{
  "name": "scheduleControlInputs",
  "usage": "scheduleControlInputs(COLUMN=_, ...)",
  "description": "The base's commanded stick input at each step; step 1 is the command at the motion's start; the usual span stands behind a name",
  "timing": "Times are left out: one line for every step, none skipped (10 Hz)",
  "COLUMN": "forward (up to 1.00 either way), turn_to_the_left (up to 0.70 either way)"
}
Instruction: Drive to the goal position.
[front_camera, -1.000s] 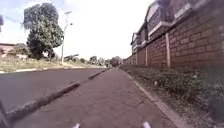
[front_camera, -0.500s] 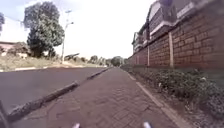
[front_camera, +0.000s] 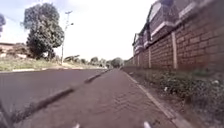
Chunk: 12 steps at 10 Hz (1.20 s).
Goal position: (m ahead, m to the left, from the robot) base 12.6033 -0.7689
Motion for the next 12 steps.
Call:
scheduleControlInputs(forward=0.7, turn_to_the_left=0.0)
scheduleControlInputs(forward=0.7, turn_to_the_left=0.0)
scheduleControlInputs(forward=0.7, turn_to_the_left=0.0)
scheduleControlInputs(forward=0.7, turn_to_the_left=0.0)
scheduleControlInputs(forward=0.7, turn_to_the_left=0.0)
scheduleControlInputs(forward=0.7, turn_to_the_left=0.0)
scheduleControlInputs(forward=0.7, turn_to_the_left=0.0)
scheduleControlInputs(forward=0.7, turn_to_the_left=0.0)
scheduleControlInputs(forward=0.7, turn_to_the_left=0.0)
scheduleControlInputs(forward=0.7, turn_to_the_left=0.0)
scheduleControlInputs(forward=0.7, turn_to_the_left=0.0)
scheduleControlInputs(forward=0.7, turn_to_the_left=0.0)
